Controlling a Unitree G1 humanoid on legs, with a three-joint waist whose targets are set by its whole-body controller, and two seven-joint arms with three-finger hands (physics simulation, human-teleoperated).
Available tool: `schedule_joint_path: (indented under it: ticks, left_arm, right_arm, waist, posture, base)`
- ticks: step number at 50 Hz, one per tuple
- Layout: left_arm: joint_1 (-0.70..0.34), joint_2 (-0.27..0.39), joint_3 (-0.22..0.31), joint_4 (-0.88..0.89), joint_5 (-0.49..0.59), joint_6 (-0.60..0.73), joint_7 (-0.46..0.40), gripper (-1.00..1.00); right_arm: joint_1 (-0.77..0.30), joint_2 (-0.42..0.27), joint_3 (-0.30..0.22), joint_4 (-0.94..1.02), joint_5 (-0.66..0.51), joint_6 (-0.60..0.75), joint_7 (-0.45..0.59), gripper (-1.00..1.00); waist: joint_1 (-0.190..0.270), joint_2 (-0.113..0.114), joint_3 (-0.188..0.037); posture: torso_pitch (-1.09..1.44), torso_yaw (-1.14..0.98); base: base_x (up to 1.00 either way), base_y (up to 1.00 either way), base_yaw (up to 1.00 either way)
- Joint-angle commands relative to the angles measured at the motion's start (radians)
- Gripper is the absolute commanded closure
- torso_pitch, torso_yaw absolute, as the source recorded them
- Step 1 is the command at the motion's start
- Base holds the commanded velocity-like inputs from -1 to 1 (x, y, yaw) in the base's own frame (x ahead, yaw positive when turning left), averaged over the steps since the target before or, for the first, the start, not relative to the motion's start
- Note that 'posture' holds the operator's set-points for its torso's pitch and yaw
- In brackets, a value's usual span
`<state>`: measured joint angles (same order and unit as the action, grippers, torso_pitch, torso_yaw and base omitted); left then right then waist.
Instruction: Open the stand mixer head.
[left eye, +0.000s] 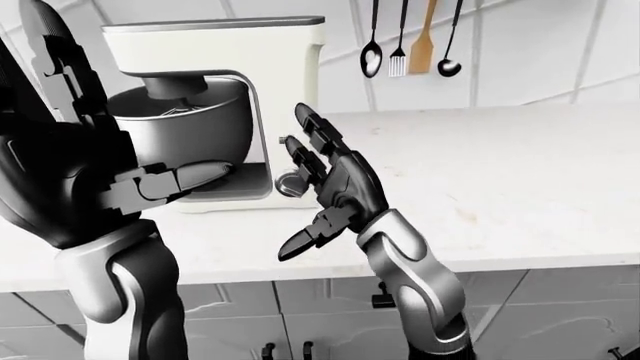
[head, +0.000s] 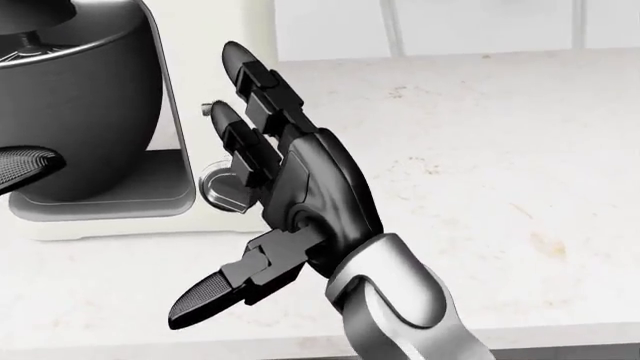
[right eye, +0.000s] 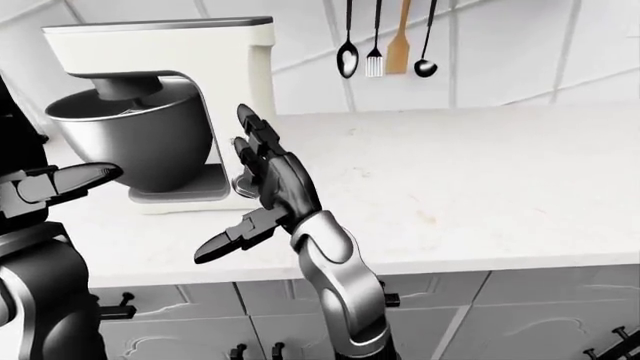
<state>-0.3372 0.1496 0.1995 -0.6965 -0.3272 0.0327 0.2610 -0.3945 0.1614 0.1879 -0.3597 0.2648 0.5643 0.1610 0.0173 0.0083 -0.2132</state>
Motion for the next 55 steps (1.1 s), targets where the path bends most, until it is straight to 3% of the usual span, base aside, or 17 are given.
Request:
schedule_joint_path:
  ticks: [1,46,55]
  left_arm:
    - [-0.023,0.008,0.002,-0.017,0.001,-0.011,-0.004,-1.00]
    - [-0.016,0.012,0.010,-0.022,-0.001,-0.011,0.000,-1.00]
    - [-0.019,0.012,0.008,-0.019,-0.001,-0.009,-0.001,-1.00]
  right_arm:
    - [-0.034,0.007,-0.003,-0.024,0.005,-0.037,0.005,-1.00]
    - [-0.084,0.005,-0.030,0.163,-0.033,-0.155,0.065,-1.00]
    - [-0.062,0.006,-0.017,0.050,-0.020,-0.085,0.037,-1.00]
  waist:
    - [0.000,0.005,-0.009]
    - [-0.004,0.010,-0.007]
    - [-0.001,0.007,-0.005]
  posture:
    - [-0.25,0.00]
    - [-0.25,0.00]
    - [-0.25,0.00]
  base:
    - [0.00,0.00,0.00]
    - [0.00,0.00,0.00]
    - [0.00,0.00,0.00]
